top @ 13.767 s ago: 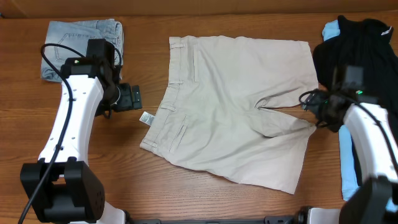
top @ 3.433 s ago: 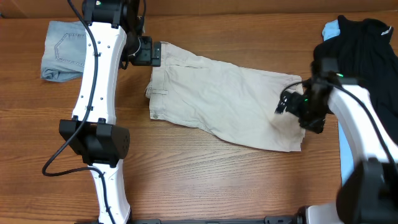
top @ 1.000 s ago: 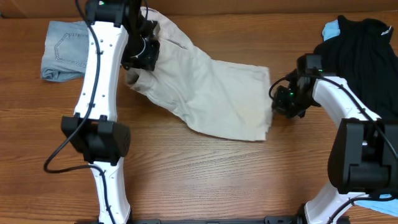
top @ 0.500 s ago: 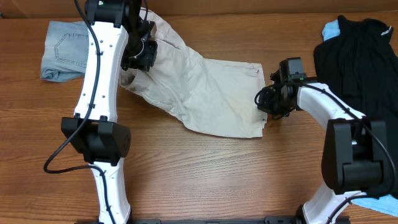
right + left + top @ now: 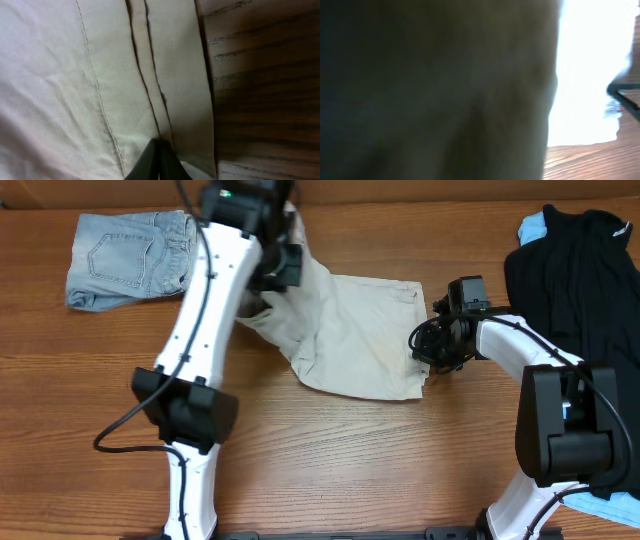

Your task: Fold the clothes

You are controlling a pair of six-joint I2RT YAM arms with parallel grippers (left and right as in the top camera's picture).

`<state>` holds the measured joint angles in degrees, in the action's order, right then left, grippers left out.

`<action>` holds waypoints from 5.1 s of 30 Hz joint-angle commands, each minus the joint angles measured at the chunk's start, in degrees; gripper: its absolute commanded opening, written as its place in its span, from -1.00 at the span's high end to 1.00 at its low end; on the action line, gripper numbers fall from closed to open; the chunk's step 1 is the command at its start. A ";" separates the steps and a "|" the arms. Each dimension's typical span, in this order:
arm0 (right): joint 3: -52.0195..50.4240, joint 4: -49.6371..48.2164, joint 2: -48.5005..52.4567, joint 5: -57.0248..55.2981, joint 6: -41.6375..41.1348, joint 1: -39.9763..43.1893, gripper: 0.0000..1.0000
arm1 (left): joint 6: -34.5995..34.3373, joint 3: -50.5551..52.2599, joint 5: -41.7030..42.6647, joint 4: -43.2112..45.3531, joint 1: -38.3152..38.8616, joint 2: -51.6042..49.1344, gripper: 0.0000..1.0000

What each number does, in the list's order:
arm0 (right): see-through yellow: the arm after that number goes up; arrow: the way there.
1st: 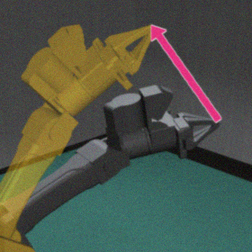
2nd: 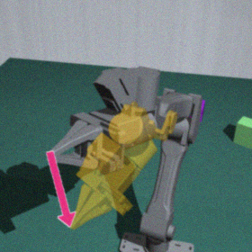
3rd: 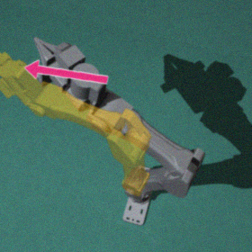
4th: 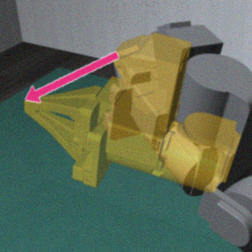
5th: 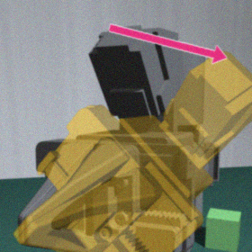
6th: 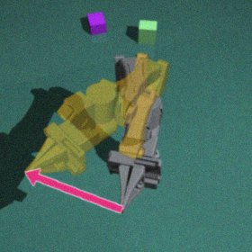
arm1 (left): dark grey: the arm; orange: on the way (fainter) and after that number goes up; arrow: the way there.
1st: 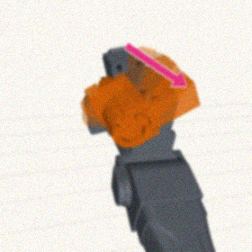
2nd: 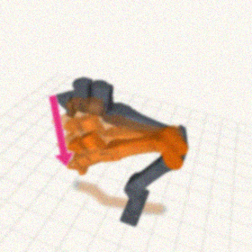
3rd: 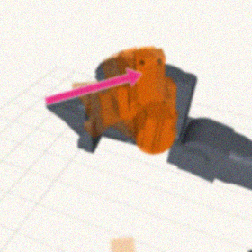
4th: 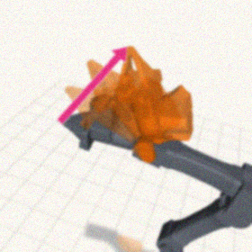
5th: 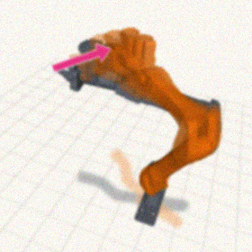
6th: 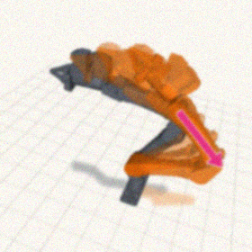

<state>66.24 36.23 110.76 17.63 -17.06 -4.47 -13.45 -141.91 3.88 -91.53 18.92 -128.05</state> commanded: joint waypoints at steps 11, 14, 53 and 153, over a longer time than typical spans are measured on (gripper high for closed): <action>-2.16 0.22 3.15 -0.98 -0.59 -0.09 0.92 | -8.24 -0.63 0.61 7.67 12.81 -10.40 0.92; -2.16 0.22 3.15 -0.98 -0.59 -0.09 0.92 | -9.99 -0.63 0.83 9.51 14.49 -11.34 0.92; 7.80 14.47 -9.60 9.90 5.46 3.21 0.01 | 5.25 -26.29 11.37 -4.33 -0.42 -4.94 -1.00; 18.18 29.33 -16.59 -6.93 -0.52 15.04 -1.00 | 13.51 32.30 -14.97 21.24 15.85 -5.49 -1.00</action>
<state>85.14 65.82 93.23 11.14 -17.98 10.79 -1.19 -111.44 1.83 -71.64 35.18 -133.29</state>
